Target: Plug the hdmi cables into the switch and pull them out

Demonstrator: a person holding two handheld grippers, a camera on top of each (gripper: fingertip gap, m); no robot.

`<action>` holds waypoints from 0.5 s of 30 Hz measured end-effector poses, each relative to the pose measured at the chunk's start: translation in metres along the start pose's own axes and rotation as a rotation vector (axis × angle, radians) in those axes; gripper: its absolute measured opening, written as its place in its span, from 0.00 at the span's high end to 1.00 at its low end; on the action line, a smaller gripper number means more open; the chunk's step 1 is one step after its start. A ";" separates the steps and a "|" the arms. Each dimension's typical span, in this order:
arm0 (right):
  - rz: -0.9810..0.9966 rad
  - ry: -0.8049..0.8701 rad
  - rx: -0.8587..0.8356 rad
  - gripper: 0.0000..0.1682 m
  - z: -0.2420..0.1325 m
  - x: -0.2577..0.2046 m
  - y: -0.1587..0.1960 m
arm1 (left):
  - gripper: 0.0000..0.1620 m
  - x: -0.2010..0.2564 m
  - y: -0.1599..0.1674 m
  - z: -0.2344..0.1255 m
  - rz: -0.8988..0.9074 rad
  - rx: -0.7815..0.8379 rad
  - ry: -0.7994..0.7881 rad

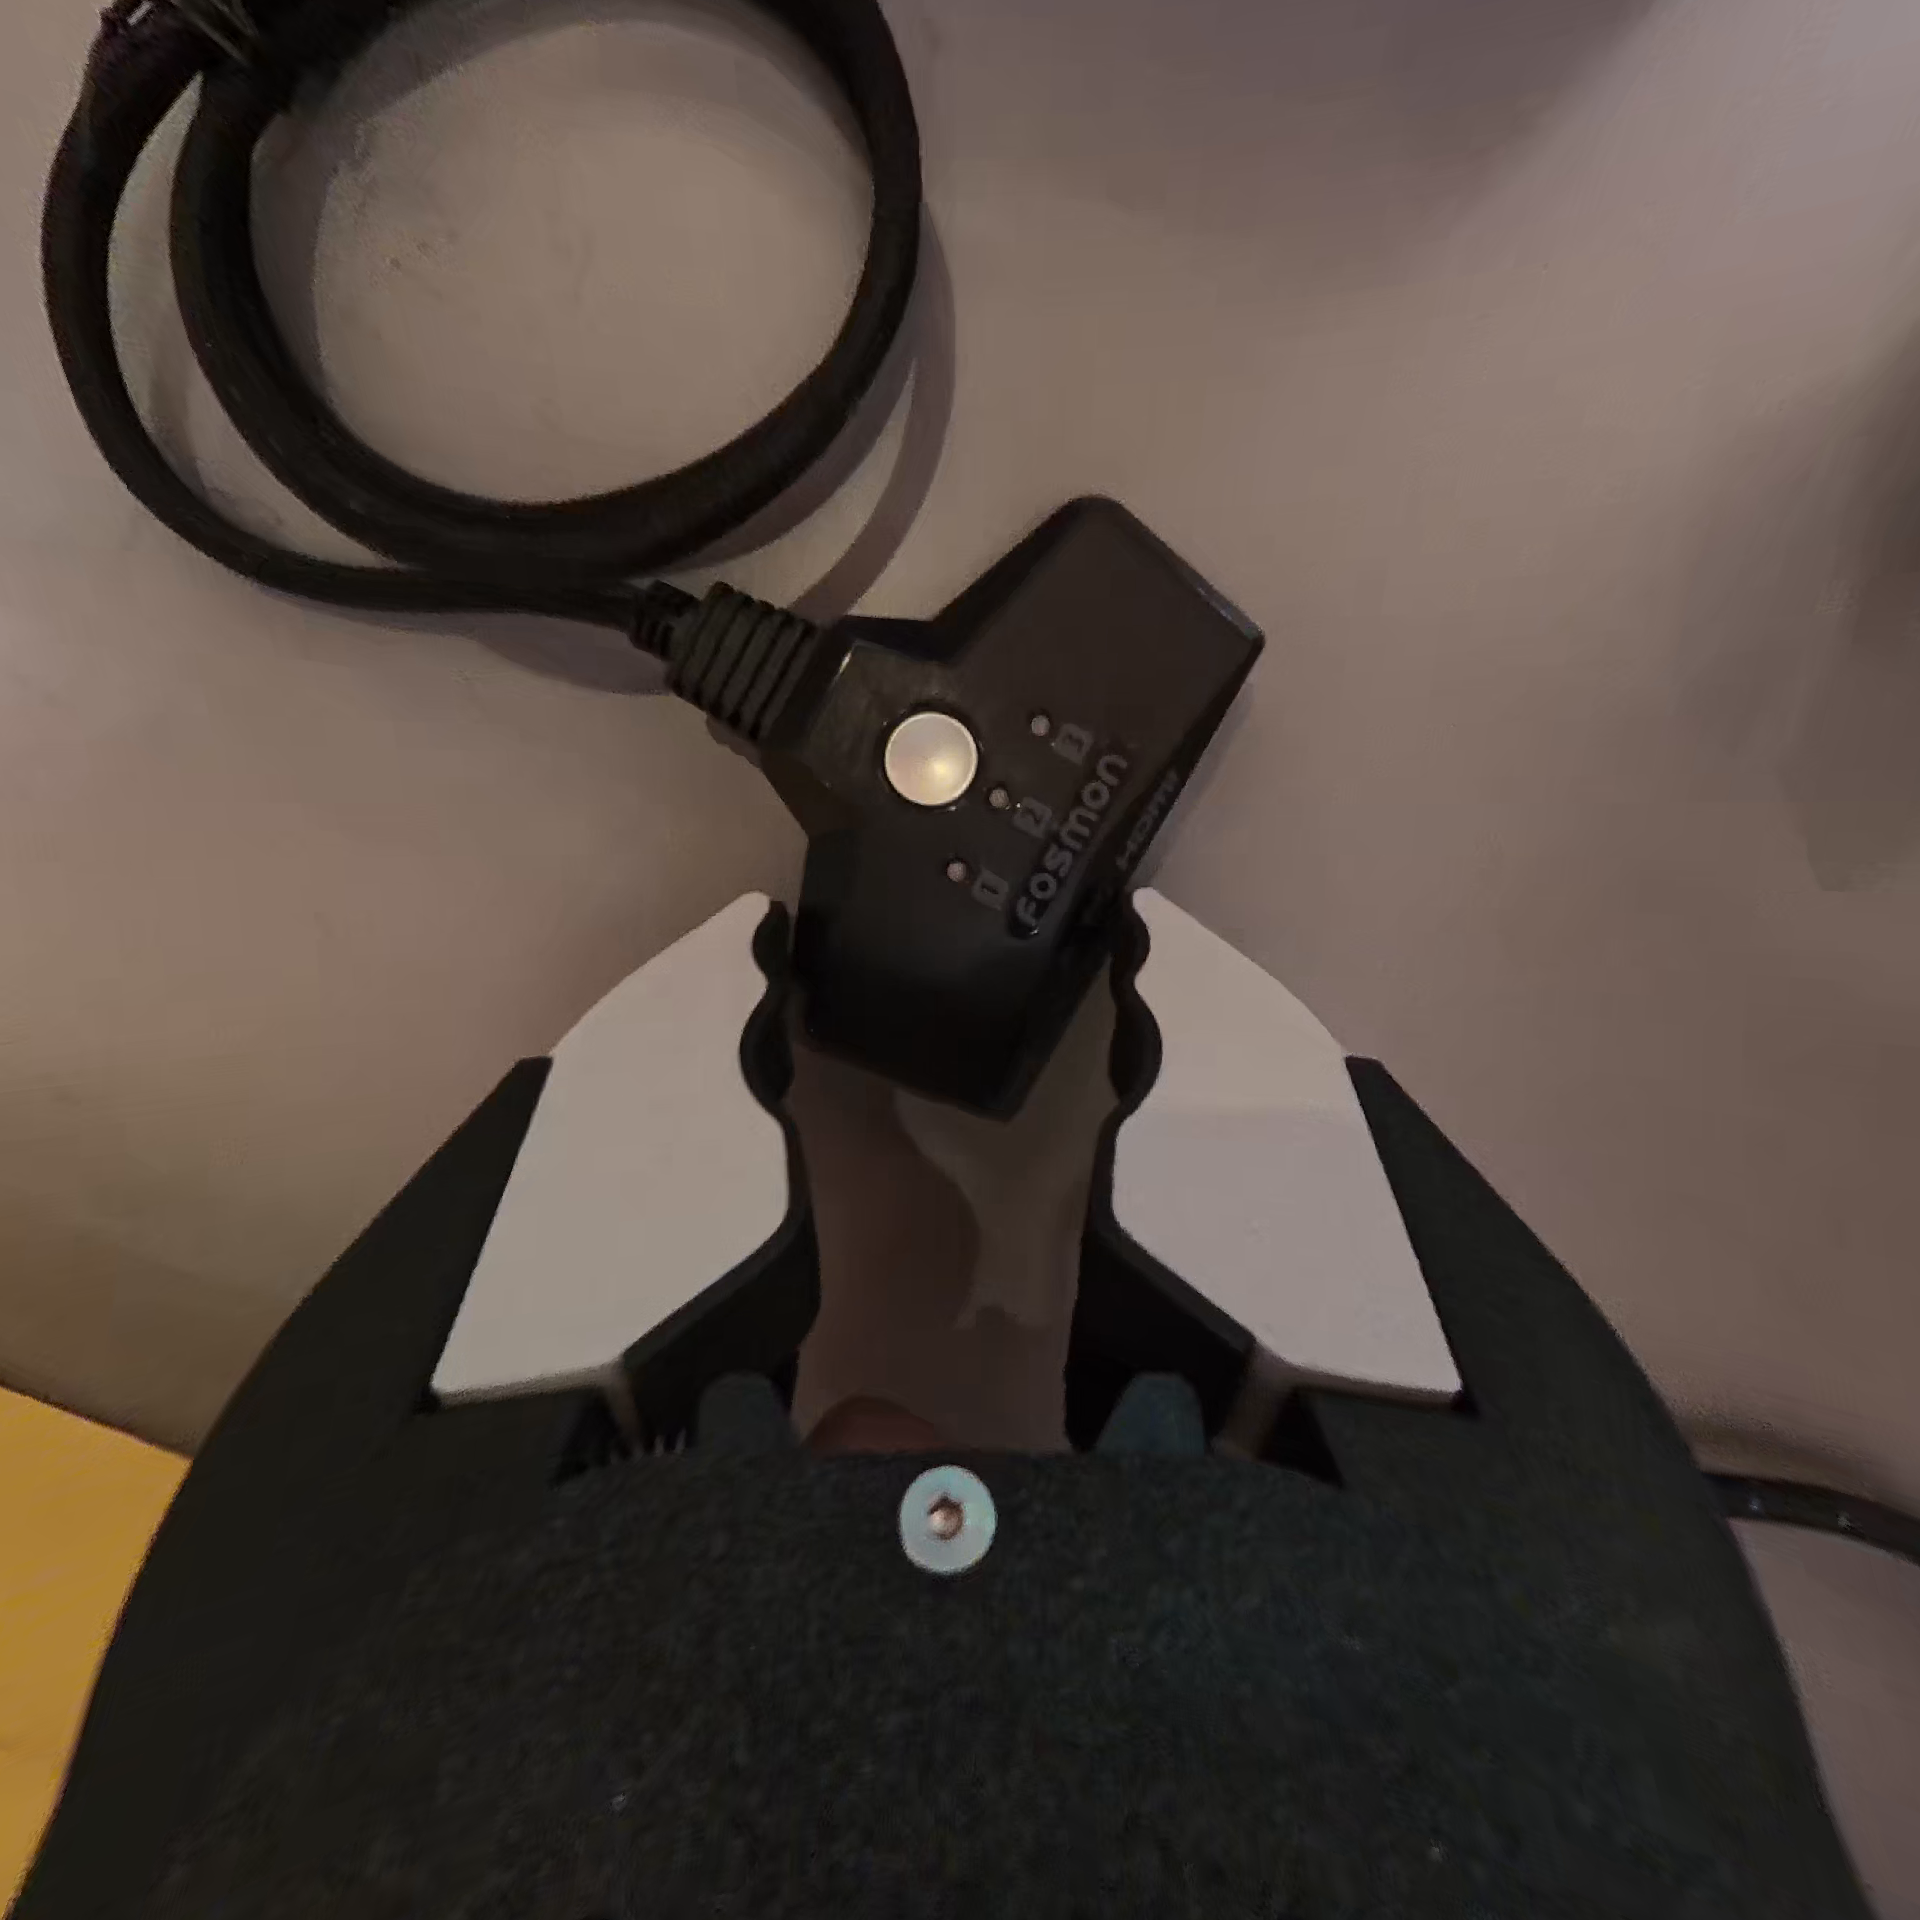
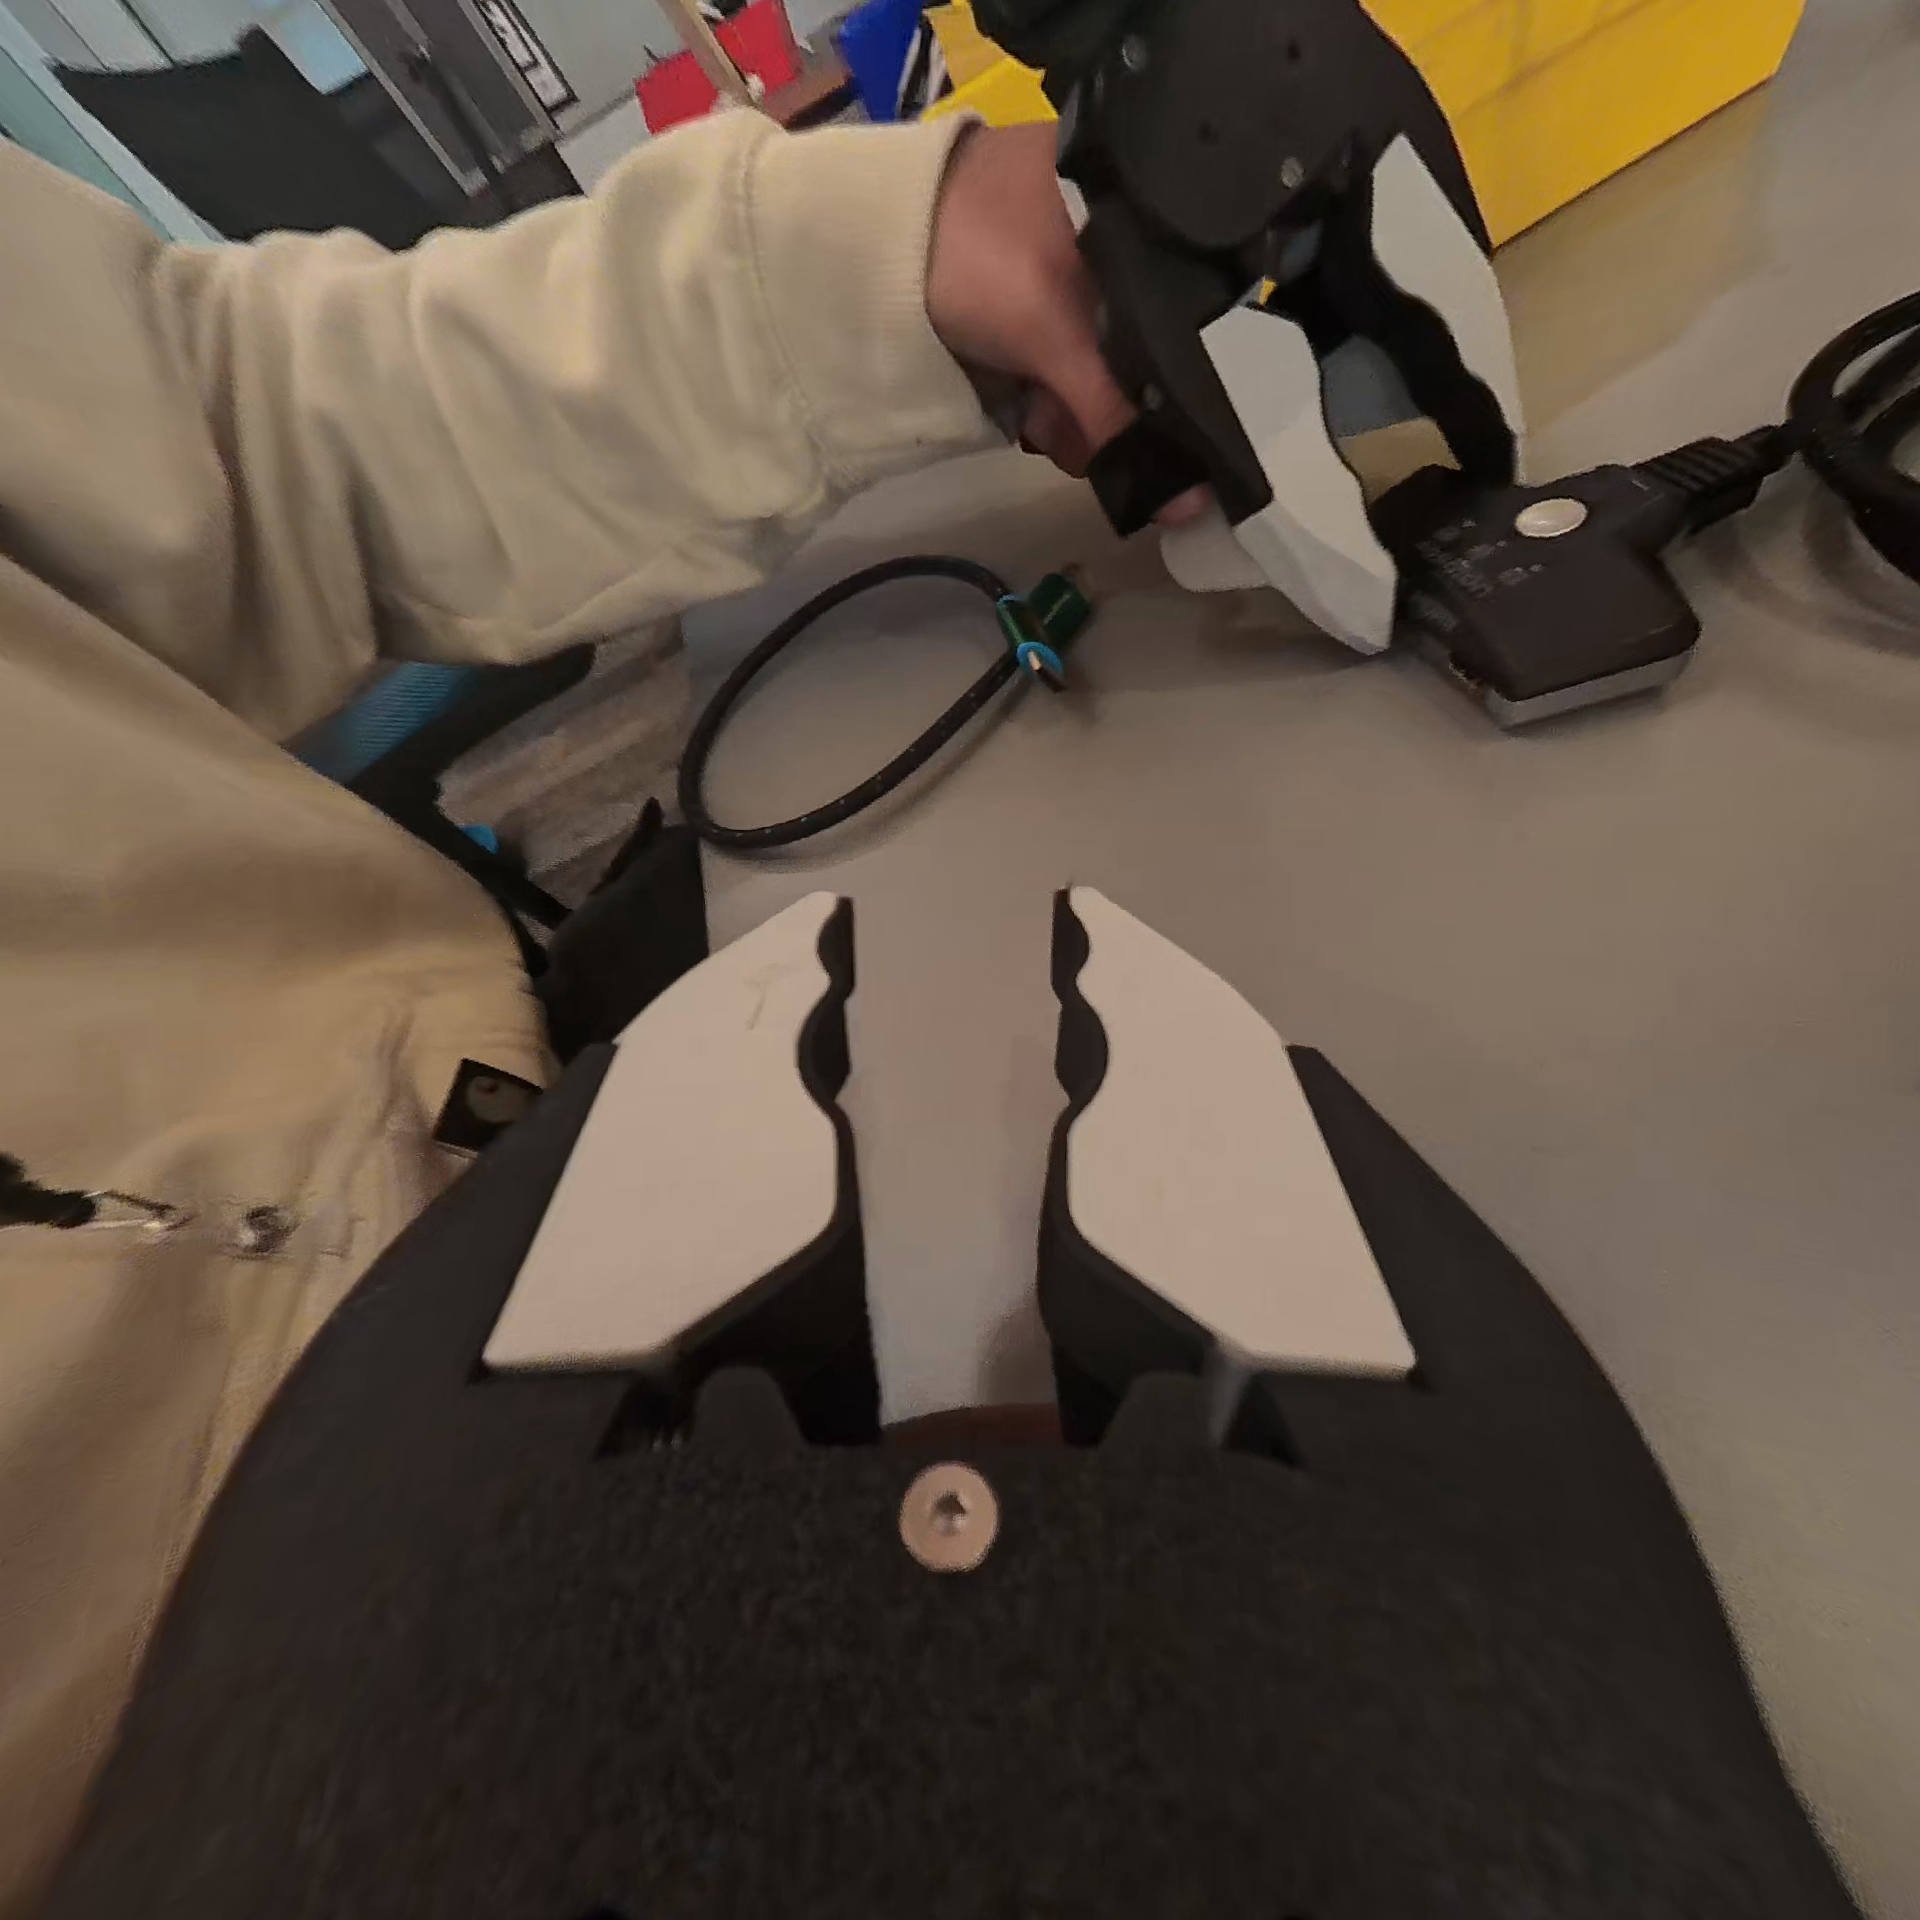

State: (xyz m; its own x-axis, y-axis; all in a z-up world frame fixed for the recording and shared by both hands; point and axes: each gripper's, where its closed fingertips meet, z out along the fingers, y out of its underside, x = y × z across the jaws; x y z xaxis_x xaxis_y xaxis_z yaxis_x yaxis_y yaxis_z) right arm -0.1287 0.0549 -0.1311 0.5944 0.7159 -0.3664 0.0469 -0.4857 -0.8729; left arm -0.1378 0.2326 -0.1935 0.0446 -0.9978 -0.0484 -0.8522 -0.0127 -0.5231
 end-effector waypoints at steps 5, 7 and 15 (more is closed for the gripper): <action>-0.068 -0.063 -0.151 0.66 -0.013 0.007 0.015 | 0.66 0.014 -0.010 -0.006 -0.056 0.015 0.077; -0.236 -0.008 -0.245 0.64 -0.018 0.018 0.017 | 0.67 0.030 -0.023 -0.022 -0.119 0.052 0.228; -0.966 0.217 -0.147 0.74 -0.022 0.052 -0.094 | 0.68 0.047 -0.067 -0.104 -0.107 0.037 0.543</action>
State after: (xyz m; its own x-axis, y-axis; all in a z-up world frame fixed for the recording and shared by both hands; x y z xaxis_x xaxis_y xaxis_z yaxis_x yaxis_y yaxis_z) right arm -0.0843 0.1271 -0.0610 0.3820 0.7364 0.5584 0.6774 0.1879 -0.7112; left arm -0.1325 0.1803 -0.0721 -0.1532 -0.8813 0.4470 -0.8382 -0.1237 -0.5311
